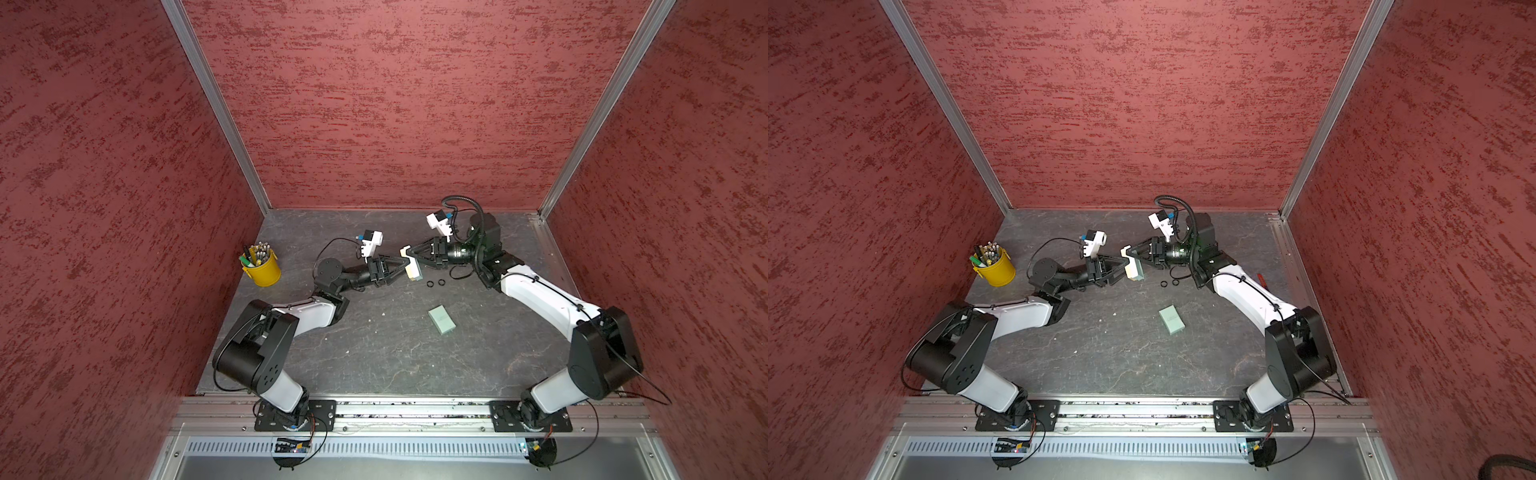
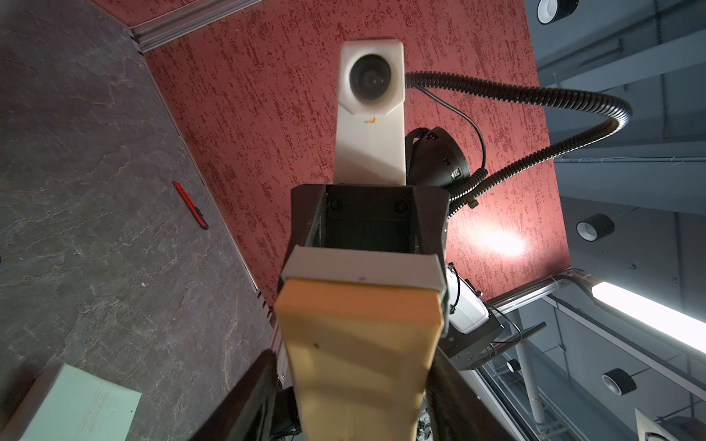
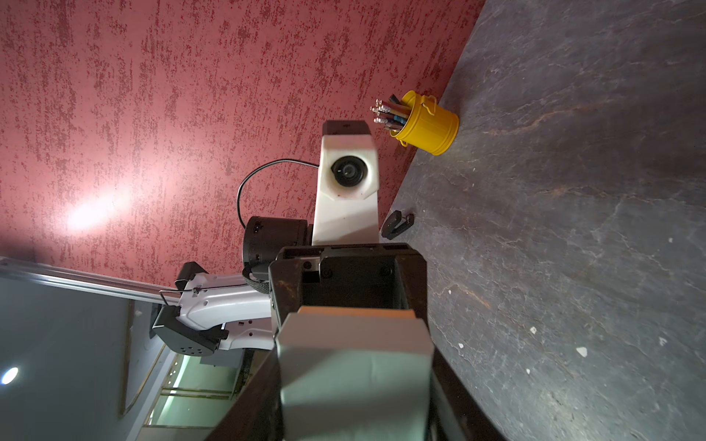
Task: Take the rings out of the lift-off lid box
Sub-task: Open the lid on the jewelry box.
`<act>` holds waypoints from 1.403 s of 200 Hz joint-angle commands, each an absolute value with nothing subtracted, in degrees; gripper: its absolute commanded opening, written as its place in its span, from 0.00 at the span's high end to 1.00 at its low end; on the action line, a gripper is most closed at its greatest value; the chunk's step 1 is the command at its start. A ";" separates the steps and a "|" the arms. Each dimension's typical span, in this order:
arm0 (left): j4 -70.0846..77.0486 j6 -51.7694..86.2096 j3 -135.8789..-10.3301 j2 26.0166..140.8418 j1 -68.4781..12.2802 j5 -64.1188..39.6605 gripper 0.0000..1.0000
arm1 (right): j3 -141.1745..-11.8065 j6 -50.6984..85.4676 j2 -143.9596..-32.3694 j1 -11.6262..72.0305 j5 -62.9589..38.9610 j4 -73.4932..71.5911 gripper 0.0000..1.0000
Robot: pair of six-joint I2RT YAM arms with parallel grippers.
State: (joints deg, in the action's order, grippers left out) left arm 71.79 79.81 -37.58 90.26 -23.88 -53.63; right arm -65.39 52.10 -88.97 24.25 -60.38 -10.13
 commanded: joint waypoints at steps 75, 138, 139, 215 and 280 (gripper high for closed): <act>77.09 81.66 -36.56 90.09 -23.38 -53.93 0.49 | -64.24 53.02 -89.10 24.17 -60.90 -13.41 0.51; 77.69 81.69 -36.21 89.77 -23.35 -54.13 0.58 | -64.32 52.64 -88.99 24.17 -60.90 -12.09 0.49; 77.65 81.67 -36.21 89.71 -23.32 -54.09 0.58 | -64.33 52.64 -88.97 24.13 -60.90 -12.02 0.49; 76.30 81.30 -34.71 88.01 -22.32 -54.18 0.57 | -65.25 51.33 -87.06 21.92 -61.00 -9.55 0.49; 73.01 79.80 -35.07 86.84 -22.15 -54.67 0.54 | -66.73 50.56 -86.43 21.05 -60.76 -8.24 0.49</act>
State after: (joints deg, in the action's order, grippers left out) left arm 73.12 81.25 -35.40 88.33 -22.39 -53.93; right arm -64.75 51.86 -88.07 21.67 -61.32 -9.54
